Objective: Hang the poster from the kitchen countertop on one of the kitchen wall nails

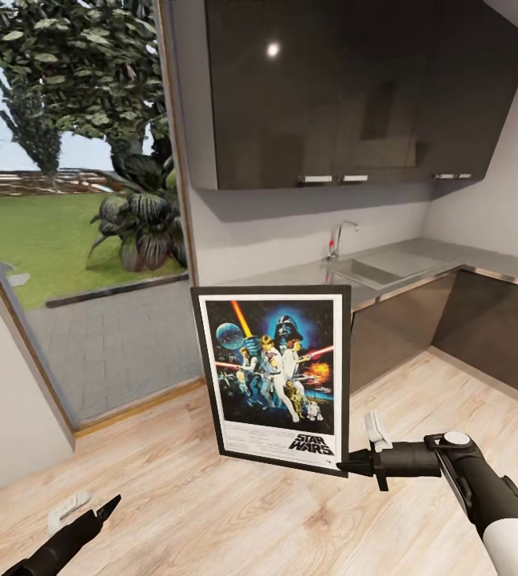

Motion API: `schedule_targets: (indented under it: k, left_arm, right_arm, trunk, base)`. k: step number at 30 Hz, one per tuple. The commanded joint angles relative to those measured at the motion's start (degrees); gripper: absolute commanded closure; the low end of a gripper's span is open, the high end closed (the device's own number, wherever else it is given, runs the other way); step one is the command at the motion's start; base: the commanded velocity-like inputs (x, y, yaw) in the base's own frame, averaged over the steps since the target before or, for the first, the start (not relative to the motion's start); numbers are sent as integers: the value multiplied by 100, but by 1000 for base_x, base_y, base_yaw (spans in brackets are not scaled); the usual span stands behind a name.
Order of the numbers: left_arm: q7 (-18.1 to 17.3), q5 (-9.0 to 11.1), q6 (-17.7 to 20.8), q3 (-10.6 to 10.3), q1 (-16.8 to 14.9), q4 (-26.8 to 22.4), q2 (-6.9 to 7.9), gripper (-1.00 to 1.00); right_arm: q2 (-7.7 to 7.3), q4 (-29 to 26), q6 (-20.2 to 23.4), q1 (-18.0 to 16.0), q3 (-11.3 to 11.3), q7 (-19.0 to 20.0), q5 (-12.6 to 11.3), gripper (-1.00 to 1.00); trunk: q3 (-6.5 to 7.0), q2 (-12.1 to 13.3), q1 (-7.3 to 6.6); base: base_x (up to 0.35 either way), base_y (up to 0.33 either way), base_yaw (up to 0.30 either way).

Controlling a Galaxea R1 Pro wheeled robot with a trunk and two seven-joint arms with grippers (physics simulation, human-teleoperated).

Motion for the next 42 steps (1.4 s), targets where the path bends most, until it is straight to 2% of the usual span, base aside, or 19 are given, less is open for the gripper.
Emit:
schedule_targets:
  k: [1, 42]
  left_arm:
    - [-31, 46, 45, 15, -5, 3, -1, -100]
    - [-31, 47, 45, 15, -5, 3, -1, -100]
  right_arm:
    - [4, -7, 68, -4, -21, 36, 35, 100]
    - [4, -7, 68, -4, -19, 39, 35, 100]
  trunk:
    - [10, 35, -22]
    - [746, 1680, -922]
  base:
    - [0, 0, 0]
    - [0, 0, 0]
